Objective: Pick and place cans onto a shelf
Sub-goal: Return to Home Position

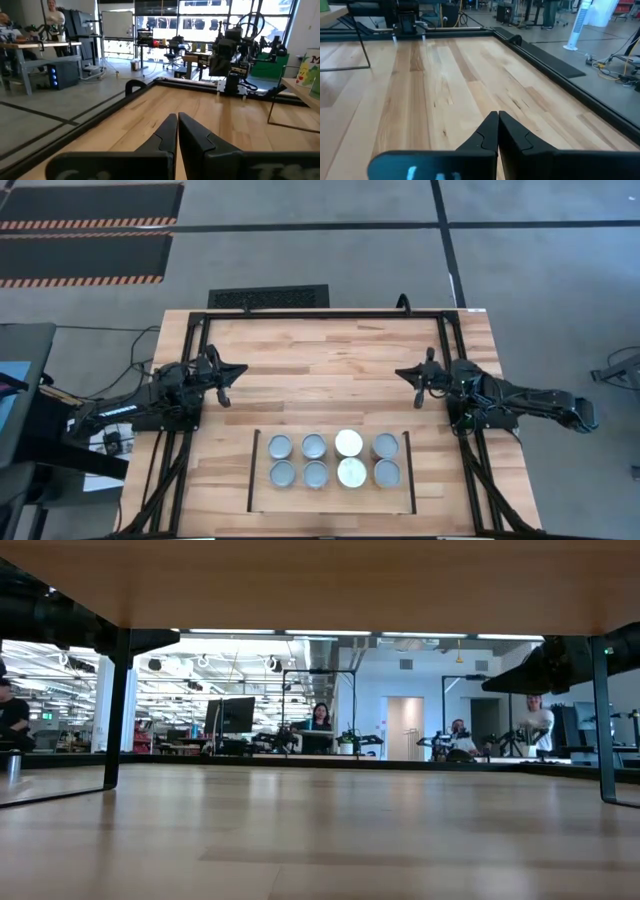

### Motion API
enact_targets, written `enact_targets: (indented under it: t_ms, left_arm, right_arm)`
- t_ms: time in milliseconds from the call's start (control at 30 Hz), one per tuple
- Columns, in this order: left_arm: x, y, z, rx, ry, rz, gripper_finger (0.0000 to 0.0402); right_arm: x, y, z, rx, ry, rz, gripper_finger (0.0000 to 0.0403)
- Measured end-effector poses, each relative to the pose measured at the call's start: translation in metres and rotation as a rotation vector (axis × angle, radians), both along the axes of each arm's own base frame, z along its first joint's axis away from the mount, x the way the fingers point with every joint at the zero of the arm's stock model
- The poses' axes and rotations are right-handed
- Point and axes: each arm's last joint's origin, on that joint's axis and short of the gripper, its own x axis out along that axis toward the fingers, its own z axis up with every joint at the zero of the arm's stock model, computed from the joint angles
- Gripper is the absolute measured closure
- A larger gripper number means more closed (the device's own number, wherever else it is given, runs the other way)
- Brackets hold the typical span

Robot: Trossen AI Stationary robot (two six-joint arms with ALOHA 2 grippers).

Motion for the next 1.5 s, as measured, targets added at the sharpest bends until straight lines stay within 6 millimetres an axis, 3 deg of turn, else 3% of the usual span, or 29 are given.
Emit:
enact_targets:
  t_ms: [1500]
  left_arm:
    - [0.0, 0.0, 0.0, 0.0, 0.0, 0.0, 0.0398]
  right_arm:
    - [0.0, 0.0, -0.0002, 0.0, 0.0, 0.0, 0.0374]
